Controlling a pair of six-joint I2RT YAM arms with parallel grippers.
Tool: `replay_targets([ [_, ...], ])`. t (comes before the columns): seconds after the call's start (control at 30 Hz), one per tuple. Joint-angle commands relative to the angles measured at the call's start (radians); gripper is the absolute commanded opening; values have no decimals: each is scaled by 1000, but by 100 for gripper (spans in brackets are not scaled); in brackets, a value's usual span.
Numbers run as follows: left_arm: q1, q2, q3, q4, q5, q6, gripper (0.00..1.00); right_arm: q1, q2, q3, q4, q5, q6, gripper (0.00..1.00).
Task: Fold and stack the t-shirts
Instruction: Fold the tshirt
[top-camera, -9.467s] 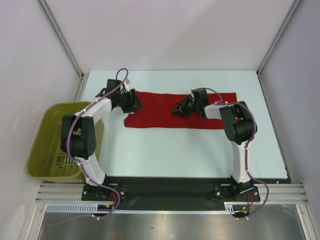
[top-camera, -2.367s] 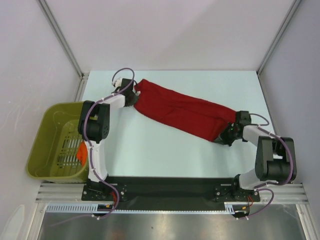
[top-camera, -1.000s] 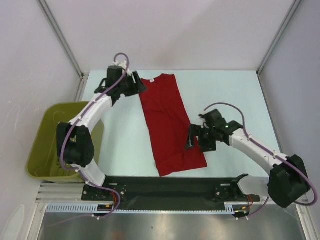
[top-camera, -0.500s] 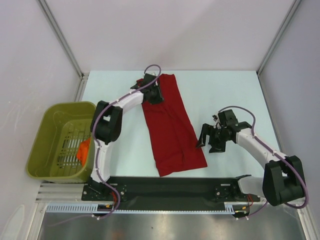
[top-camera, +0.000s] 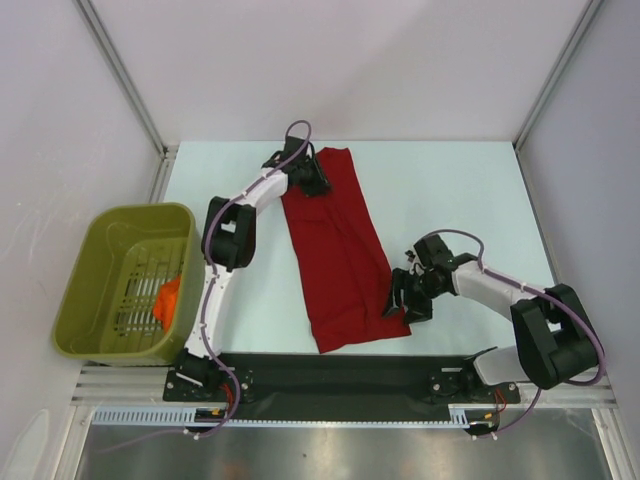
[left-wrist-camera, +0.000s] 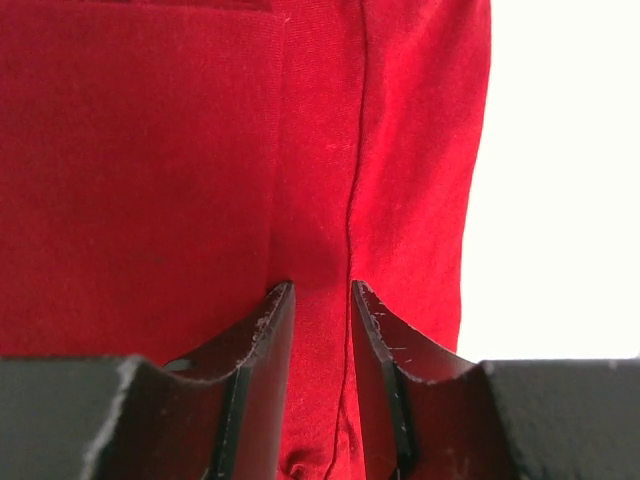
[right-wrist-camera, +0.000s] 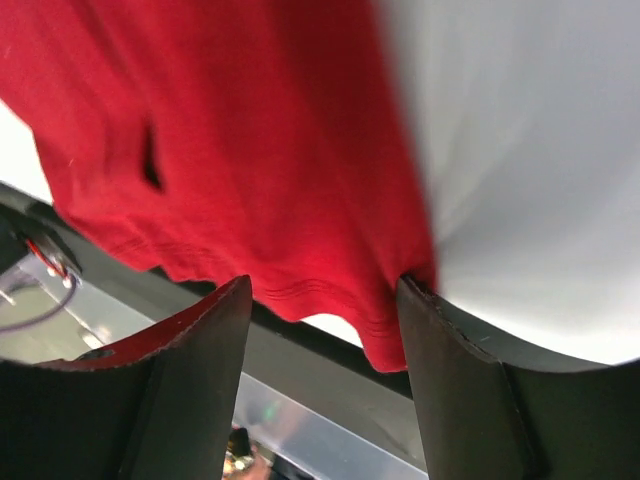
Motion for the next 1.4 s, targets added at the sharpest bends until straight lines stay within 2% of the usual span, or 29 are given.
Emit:
replay_targets([
  [0.0, 31, 66, 40, -36, 74, 24, 36, 92, 11, -16, 84, -11, 79, 65],
  [0.17, 57, 106, 113, -63, 157, 97, 36, 226, 11, -70, 183, -28, 210, 65],
  [0.3, 65, 82, 119, -98, 211, 180, 43, 229, -37, -55, 103, 57, 216, 68],
  [0.4, 57, -19, 61, -128, 191, 234, 51, 154, -74, -36, -3, 120, 187, 73],
  [0.53, 42, -235, -51, -174, 96, 283, 57, 56, -70, -1, -100, 166, 116, 74],
  [0.57, 36, -348, -91, -169, 61, 292, 57, 45, -68, 5, -132, 173, 106, 74],
  [0.63, 18, -461, -223, -175, 16, 311, 57, 27, -73, 27, -152, 180, 86, 74],
  [0.67, 10, -587, -276, -169, -17, 305, 57, 24, -75, 30, -154, 176, 83, 74],
  [0.7, 2, -646, -414, -160, -24, 296, 56, 22, -81, 30, -157, 171, 83, 73],
  [0.77, -31, -777, -575, -113, -33, 247, 53, 22, -94, 25, -158, 165, 81, 72],
  [0.8, -48, -899, -743, -81, -39, 228, 52, 22, -101, 22, -161, 177, 80, 71],
  [0.83, -83, -955, -828, -62, -33, 208, 50, 15, -108, 17, -165, 182, 72, 71],
  [0.87, -103, -1005, -992, -45, -29, 158, 49, 10, -125, 16, -165, 179, 69, 70],
  [0.9, -125, -1112, -1072, -5, -15, 129, 49, 5, -131, 14, -165, 179, 64, 67],
  [0.97, -188, -1202, -1279, 30, 4, 34, 48, -1, -165, 23, -163, 159, 44, 67],
  [1.07, -262, -1323, -1462, 93, 30, -83, 51, 8, -197, 66, -152, 128, -8, 68],
  [1.13, -301, -1355, -1505, 121, 42, -114, 55, 11, -203, 100, -148, 114, -32, 69],
  [1.23, -318, -1346, -1579, 164, 76, -188, 58, 2, -161, 158, -146, 93, -72, 69],
  [1.37, -344, -1325, -1686, 271, 114, -315, 55, 2, -98, 214, -132, 58, -89, 68],
])
